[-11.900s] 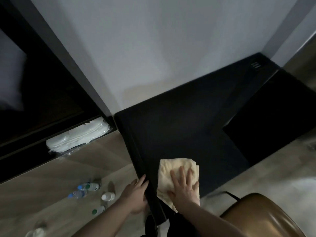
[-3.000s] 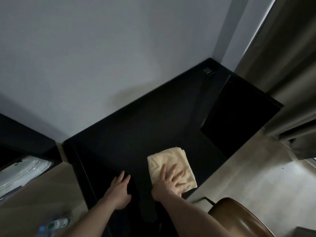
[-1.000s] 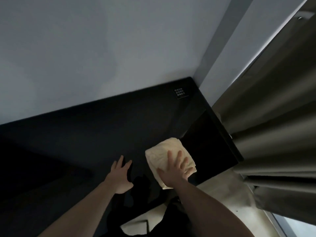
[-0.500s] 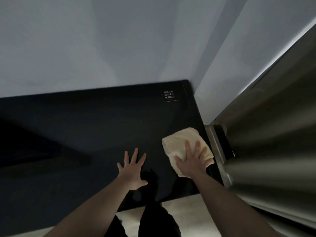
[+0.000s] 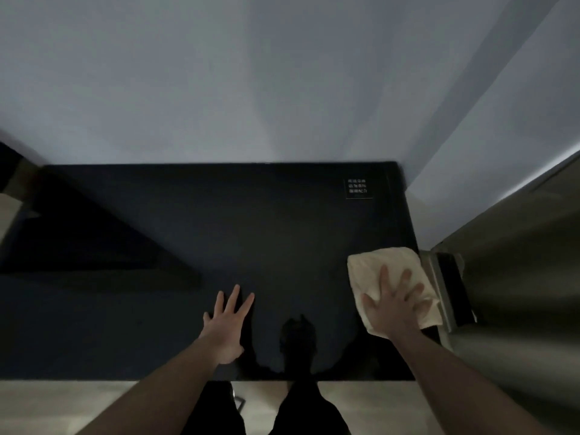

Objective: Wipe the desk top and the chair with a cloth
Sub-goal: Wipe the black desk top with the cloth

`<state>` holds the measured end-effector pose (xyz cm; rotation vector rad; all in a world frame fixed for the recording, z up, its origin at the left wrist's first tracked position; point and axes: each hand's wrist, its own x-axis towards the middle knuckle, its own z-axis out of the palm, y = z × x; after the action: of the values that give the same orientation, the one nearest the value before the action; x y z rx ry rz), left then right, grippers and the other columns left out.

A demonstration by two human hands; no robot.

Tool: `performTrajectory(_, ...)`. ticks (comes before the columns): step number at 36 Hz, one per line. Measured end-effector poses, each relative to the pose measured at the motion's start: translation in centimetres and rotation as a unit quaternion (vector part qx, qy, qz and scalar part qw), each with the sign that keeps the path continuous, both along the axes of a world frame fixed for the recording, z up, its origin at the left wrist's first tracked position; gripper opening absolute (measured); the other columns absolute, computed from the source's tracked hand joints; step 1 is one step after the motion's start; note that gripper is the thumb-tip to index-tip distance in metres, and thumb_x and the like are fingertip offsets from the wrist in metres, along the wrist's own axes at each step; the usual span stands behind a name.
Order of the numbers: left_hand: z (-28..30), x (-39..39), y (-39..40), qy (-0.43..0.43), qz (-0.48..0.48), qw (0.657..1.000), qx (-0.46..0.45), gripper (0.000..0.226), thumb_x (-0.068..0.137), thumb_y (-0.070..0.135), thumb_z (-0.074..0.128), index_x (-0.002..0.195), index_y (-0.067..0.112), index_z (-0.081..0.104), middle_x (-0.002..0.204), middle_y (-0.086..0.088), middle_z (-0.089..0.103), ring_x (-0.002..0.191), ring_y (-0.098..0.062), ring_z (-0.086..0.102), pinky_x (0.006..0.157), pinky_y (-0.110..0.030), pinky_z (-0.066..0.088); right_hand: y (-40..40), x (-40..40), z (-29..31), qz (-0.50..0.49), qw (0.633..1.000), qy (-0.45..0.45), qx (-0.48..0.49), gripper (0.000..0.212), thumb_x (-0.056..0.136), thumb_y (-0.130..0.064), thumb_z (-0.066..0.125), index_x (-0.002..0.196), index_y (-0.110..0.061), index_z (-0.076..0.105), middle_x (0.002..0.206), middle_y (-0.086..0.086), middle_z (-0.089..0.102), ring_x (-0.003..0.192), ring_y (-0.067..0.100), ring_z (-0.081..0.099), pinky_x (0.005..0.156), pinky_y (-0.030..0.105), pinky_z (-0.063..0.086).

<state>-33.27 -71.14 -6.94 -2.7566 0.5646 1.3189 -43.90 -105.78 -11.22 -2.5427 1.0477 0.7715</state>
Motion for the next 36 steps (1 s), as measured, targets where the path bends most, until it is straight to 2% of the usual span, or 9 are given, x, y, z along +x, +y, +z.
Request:
performTrajectory(5,0.8,1.2,3.6,0.0,0.004,1.0,0.001,0.113,0.088,0.015,0.071,0.16,0.034,-0.014,0.164,0.002,-0.032,0.153,-0.038,-0.021,0.121,-0.062,0.014,5.3,1.1,0.5,-0.029,0.999,-0.008,0.032,0.086,0.1,-0.069,0.033,0.158,-0.041,-0.024,0.16,0.018,-0.04,0.148,0.056,-0.025,0.119,0.072,-0.006)
performTrajectory(11,1.2,3.8,7.9,0.0,-0.018,1.0,-0.002,0.112,0.087,0.012,0.071,0.161,0.033,-0.011,0.164,0.003,-0.032,0.154,-0.037,-0.018,0.121,-0.062,0.014,16.8,3.7,1.2,-0.052,0.996,-0.005,0.072,0.086,0.1,-0.066,0.033,0.157,-0.041,-0.027,0.156,0.02,-0.047,0.145,0.056,-0.033,0.118,0.073,-0.006)
performTrajectory(17,1.7,7.5,10.9,0.01,-0.06,0.998,-0.016,0.115,0.085,0.012,0.072,0.161,0.034,-0.011,0.164,0.003,-0.032,0.154,-0.035,-0.019,0.123,-0.06,0.014,26.7,7.3,2.2,-0.051,0.991,0.002,0.126,0.086,0.1,-0.063,0.033,0.155,-0.042,-0.03,0.15,0.018,-0.055,0.14,0.054,-0.043,0.115,0.073,-0.017)
performTrajectory(26,1.8,12.1,14.2,0.018,-0.096,0.995,0.022,0.116,0.087,0.017,0.073,0.159,0.034,-0.016,0.163,0.001,-0.033,0.153,-0.037,-0.018,0.124,-0.059,0.013,24.1,7.4,2.4,-0.051,0.995,0.022,0.083,0.089,0.097,-0.071,0.037,0.159,-0.044,-0.02,0.166,0.015,-0.033,0.151,0.052,-0.023,0.121,0.069,-0.006)
performTrajectory(32,1.7,12.3,13.2,0.045,-0.077,0.996,0.027,0.113,0.088,0.019,0.073,0.16,0.034,-0.013,0.166,0.001,-0.028,0.154,-0.036,-0.017,0.123,-0.06,0.012,19.9,7.8,2.2,-0.062,0.994,0.019,0.092,0.093,0.096,-0.067,0.044,0.157,-0.046,-0.023,0.163,0.011,-0.039,0.15,0.05,-0.029,0.12,0.067,-0.012)
performTrajectory(36,1.4,12.5,12.7,0.061,-0.052,0.996,0.026,0.111,0.089,0.021,0.073,0.16,0.036,-0.012,0.166,0.004,-0.028,0.155,-0.035,-0.014,0.123,-0.057,0.02,18.4,8.5,1.3,-0.097,0.991,0.003,0.094,0.097,0.093,-0.068,0.047,0.155,-0.048,-0.024,0.161,0.011,-0.042,0.147,0.05,-0.034,0.118,0.068,-0.017)
